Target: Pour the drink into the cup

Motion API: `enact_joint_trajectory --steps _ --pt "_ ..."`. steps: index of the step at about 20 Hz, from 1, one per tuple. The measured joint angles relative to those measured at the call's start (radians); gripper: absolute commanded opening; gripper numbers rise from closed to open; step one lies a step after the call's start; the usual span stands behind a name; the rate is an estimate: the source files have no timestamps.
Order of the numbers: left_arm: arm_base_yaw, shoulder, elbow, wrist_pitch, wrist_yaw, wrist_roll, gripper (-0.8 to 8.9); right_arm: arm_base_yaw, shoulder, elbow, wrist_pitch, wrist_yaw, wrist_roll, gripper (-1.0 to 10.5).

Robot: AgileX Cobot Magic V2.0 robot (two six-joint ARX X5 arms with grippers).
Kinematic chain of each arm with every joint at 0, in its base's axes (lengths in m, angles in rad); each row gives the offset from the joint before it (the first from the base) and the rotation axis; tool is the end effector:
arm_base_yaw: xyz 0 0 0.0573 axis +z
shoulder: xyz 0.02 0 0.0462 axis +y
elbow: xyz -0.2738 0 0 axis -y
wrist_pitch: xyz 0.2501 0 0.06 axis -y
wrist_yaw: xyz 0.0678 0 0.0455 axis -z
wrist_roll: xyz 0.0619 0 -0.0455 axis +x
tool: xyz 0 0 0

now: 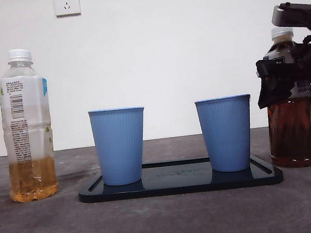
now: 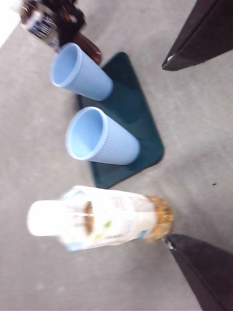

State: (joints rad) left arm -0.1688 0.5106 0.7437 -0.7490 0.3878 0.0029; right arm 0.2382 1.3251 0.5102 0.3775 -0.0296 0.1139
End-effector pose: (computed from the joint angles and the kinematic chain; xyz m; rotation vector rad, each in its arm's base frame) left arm 0.1138 -0.0431 0.2917 -0.0543 0.5186 -0.5448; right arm 0.2776 0.0693 0.1733 0.0658 0.4506 0.2383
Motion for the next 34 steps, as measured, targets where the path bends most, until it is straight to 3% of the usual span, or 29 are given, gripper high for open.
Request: enact_joint_trajectory --steps 5,10,14,17,20,34 --pt "0.0 0.061 -0.211 0.269 -0.005 -0.073 6.36 0.0 -0.179 0.0 -0.283 0.0 0.055 4.3" --pt "-0.001 0.183 -0.301 0.516 -0.052 -0.111 6.35 0.018 -0.389 0.0 -0.598 -0.012 0.108 4.3" --pt "-0.023 0.319 -0.311 0.671 -0.089 -0.122 6.35 0.049 -0.549 0.0 -0.752 -0.178 0.148 4.3" --pt "-0.032 0.439 -0.311 0.788 -0.102 -0.123 6.35 0.058 -0.629 0.0 -0.804 -0.276 0.158 4.3" --pt "-0.033 0.556 -0.311 0.886 -0.109 -0.122 6.35 0.058 -0.678 0.0 -0.824 -0.309 0.172 4.3" --pt "-0.033 0.872 -0.313 1.173 -0.177 -0.121 6.26 0.058 -0.705 0.109 -0.84 -0.31 0.151 4.3"
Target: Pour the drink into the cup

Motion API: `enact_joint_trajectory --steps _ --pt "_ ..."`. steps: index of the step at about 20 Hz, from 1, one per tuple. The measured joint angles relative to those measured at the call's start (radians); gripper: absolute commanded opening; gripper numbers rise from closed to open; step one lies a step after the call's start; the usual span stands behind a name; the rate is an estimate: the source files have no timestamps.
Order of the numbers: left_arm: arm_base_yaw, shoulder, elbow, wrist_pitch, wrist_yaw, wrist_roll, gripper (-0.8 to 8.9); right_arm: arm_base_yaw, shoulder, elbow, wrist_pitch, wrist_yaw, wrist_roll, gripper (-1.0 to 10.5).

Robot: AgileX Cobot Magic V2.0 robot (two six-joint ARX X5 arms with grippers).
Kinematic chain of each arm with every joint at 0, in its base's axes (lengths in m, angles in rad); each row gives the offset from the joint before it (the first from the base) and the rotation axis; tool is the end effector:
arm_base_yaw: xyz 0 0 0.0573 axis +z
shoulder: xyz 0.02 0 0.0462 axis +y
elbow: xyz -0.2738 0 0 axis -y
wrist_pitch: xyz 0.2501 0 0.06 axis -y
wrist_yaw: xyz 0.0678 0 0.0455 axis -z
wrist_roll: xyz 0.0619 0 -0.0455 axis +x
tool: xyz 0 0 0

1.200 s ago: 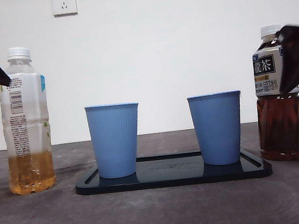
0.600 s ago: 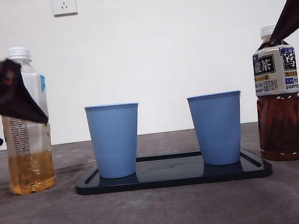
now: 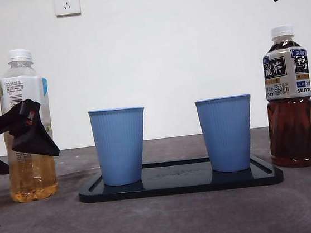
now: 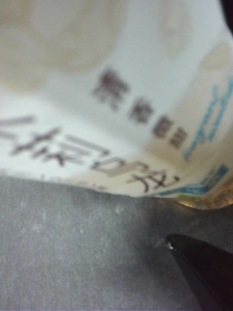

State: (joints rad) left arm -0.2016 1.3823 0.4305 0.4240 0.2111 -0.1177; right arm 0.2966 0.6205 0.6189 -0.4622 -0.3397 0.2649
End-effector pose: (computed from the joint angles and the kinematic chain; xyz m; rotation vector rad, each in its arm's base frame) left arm 0.2654 -0.0675 0.1389 -0.1158 0.5546 -0.3713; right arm 0.1472 0.0666 0.2659 0.2614 0.5515 0.5587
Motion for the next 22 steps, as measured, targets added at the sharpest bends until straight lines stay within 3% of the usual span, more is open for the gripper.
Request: enact_joint_trajectory --steps 2,5,7,11,13,18,20,22 --pt "-0.005 0.017 0.0 0.033 -0.002 0.0 5.99 0.0 0.0 0.0 -0.003 0.0 -0.005 4.3" --pt "-0.01 0.023 0.0 0.041 -0.002 0.0 3.38 0.0 0.0 0.0 -0.003 0.0 -0.007 4.3" --pt "-0.014 0.023 0.0 0.045 0.0 0.001 2.51 0.0 0.0 0.0 -0.003 0.004 -0.017 4.3" --pt "-0.017 0.023 0.0 0.051 -0.007 0.003 2.23 0.0 0.0 0.0 -0.003 0.023 -0.03 4.3" --pt "-0.017 0.018 0.0 0.047 -0.008 0.003 1.54 0.0 0.0 0.0 -0.003 0.026 -0.034 4.3" --pt "-0.019 -0.045 -0.01 -0.023 -0.005 0.003 1.49 0.0 0.0 0.0 -0.003 0.025 -0.052 4.3" --pt "-0.021 -0.104 -0.003 -0.117 -0.005 0.036 1.49 0.0 0.0 0.0 -0.003 0.011 -0.059 4.3" --pt "-0.029 -0.148 0.056 -0.308 -0.006 0.11 1.49 0.0 0.0 0.0 -0.003 -0.023 -0.07 4.3"
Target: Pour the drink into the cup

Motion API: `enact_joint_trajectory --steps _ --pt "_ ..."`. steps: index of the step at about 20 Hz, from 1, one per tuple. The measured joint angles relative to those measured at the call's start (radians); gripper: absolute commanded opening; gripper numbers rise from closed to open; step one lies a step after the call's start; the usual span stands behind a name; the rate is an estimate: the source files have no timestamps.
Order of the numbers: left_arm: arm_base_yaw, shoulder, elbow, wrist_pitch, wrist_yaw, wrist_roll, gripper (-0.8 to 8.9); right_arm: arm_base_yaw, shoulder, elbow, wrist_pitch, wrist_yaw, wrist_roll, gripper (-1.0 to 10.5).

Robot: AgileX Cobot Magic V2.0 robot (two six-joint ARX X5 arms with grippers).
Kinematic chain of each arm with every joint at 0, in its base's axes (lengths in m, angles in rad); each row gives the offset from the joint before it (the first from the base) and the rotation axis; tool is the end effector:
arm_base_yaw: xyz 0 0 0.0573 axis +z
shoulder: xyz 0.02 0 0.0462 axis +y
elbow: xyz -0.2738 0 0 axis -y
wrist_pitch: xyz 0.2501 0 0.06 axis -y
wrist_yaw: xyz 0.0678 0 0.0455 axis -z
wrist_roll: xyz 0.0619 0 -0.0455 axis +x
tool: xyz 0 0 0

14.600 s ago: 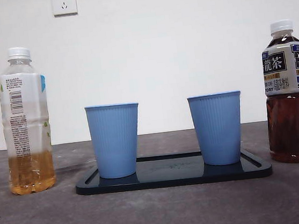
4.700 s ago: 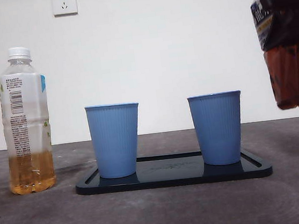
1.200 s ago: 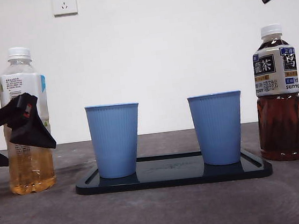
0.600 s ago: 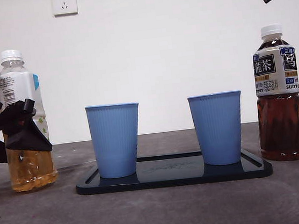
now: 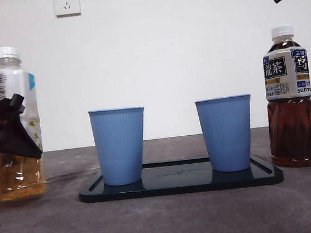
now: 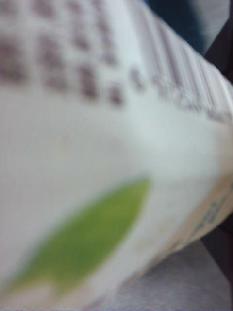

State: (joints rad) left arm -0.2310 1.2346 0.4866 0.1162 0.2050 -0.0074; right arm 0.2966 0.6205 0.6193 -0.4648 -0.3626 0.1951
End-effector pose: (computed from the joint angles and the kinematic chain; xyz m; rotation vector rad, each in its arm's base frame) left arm 0.2477 -0.0712 0.1600 0.0012 0.6382 -0.4189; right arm 0.1463 0.0677 0.2659 0.2002 0.5359 0.5989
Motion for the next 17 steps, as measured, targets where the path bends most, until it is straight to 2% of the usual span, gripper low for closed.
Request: enact_joint_trajectory --steps 3,9,12,17 --pt "-0.014 -0.031 0.135 -0.267 -0.019 0.134 1.46 0.004 0.0 0.0 -0.001 -0.051 -0.012 4.3" --pt "-0.079 -0.036 0.437 -0.708 -0.198 0.391 1.44 0.004 0.0 0.0 -0.027 -0.08 -0.04 4.3" --pt "-0.116 -0.037 0.544 -0.851 -0.343 0.501 1.44 0.004 0.0 0.0 -0.029 -0.087 -0.046 4.3" --pt "-0.172 -0.032 0.66 -0.959 -0.57 0.639 1.44 0.004 0.0 0.0 -0.044 -0.156 -0.064 4.3"
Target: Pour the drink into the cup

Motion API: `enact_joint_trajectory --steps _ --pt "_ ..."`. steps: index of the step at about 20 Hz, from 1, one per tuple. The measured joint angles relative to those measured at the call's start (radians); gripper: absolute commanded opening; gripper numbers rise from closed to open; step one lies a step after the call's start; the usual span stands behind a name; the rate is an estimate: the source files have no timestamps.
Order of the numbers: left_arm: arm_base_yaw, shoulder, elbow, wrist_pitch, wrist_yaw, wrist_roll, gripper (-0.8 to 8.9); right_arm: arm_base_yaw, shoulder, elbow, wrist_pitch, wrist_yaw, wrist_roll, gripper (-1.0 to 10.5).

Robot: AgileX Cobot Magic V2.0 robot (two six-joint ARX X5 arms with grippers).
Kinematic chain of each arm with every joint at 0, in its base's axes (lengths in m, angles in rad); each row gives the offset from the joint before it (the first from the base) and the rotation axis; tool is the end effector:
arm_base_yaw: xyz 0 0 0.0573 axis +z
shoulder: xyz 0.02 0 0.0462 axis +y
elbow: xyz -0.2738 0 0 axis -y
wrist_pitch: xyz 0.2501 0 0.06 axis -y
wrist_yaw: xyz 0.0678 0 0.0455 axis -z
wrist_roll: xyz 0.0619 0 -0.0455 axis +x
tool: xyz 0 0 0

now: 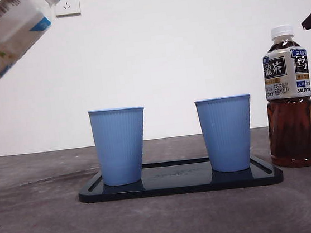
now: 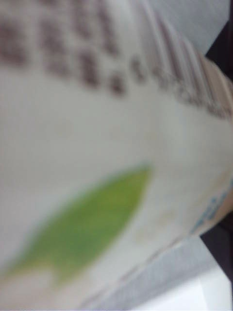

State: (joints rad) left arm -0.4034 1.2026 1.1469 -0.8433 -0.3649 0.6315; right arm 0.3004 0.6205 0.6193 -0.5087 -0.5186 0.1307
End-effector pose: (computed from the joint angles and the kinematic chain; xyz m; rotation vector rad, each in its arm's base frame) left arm 0.2411 -0.0789 0.3066 0.9300 0.8082 -0.3031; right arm 0.1376 0.0747 0.2631 0.1777 0.5730 0.7660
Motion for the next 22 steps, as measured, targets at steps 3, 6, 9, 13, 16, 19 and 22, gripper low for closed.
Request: enact_joint_trajectory --steps 3,6,9,13,16,19,22 --pt "-0.05 0.03 0.019 -0.003 -0.106 0.083 1.44 0.0 0.0 0.0 -0.001 -0.003 -0.004 4.3" --pt "-0.102 0.082 0.022 -0.001 -0.235 0.172 1.42 0.0 0.0 0.0 -0.004 -0.01 -0.004 4.3" --pt "-0.125 0.133 0.022 0.004 -0.333 0.241 1.41 0.0 0.0 0.0 -0.01 -0.03 -0.005 4.3" --pt "-0.15 0.182 0.022 0.01 -0.4 0.293 1.4 0.031 0.0 0.0 -0.031 -0.056 -0.024 4.3" --pt "-0.158 0.211 0.022 0.021 -0.454 0.322 1.37 0.069 0.0 0.0 -0.04 -0.084 -0.037 4.3" --pt "-0.171 0.22 0.023 0.032 -0.463 0.33 1.22 0.107 0.0 0.0 -0.047 -0.09 -0.046 4.3" --pt "-0.18 0.22 0.023 0.032 -0.484 0.345 1.22 0.137 0.0 0.0 -0.049 -0.107 -0.049 4.3"
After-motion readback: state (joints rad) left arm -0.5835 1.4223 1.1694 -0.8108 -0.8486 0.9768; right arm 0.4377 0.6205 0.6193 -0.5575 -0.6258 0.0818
